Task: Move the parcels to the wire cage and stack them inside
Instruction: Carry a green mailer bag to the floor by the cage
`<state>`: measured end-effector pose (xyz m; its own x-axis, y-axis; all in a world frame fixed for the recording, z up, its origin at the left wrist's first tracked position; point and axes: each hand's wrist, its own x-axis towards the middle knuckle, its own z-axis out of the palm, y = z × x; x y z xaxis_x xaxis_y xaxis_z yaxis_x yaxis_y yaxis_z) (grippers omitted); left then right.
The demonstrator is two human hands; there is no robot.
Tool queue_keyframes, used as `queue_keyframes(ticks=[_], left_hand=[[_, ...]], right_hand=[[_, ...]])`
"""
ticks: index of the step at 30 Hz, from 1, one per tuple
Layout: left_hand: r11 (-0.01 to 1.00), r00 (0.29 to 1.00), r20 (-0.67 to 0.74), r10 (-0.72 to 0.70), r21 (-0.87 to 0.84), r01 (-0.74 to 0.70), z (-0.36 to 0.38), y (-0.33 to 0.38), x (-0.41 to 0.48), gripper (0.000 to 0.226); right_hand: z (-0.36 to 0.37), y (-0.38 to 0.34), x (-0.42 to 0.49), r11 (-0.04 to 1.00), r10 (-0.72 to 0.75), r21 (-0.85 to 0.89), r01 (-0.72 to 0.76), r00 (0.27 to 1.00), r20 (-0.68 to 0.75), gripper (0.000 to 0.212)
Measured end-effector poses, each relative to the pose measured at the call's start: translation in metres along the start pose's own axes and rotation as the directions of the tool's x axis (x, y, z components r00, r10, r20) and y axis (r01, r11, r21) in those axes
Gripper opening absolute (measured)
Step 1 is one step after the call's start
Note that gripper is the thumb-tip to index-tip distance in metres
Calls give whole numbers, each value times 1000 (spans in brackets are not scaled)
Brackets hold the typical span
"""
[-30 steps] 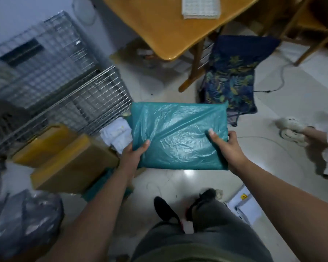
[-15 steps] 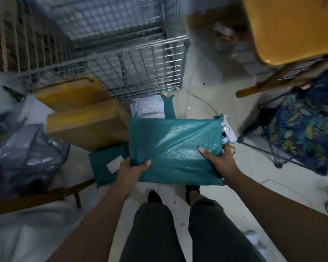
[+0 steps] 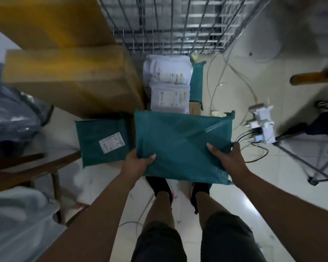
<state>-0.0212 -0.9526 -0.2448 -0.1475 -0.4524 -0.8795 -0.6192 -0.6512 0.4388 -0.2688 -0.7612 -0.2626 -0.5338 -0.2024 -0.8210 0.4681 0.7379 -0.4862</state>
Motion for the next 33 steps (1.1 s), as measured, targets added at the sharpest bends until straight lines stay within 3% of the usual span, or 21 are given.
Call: queue_keyframes(ticks=[9,17,25,30,33], left_hand=[[998,1000,-15,-3,65,4,13,-45,141,67],[996,1000,-8,25,86,-25,9,-66,205,68],[999,1000,3,14,36,-14,10,-65,217,73],[992,990,-74,120,54,-116,17,-48,191,98],[985,974,-159,163,82,-151,19,-21,163,104]], right_hand=[[66,50,129,997,-23,-71,24,1000,9,85],[99,72,190,976,-100,-187,110,993,61,89],[94,72,200,992,-39,-114,51,994,102,86],[93,49,179,990,-63,-125,71,996,66,112],[89,22,155,964,-154,-214,155,988,24,114]])
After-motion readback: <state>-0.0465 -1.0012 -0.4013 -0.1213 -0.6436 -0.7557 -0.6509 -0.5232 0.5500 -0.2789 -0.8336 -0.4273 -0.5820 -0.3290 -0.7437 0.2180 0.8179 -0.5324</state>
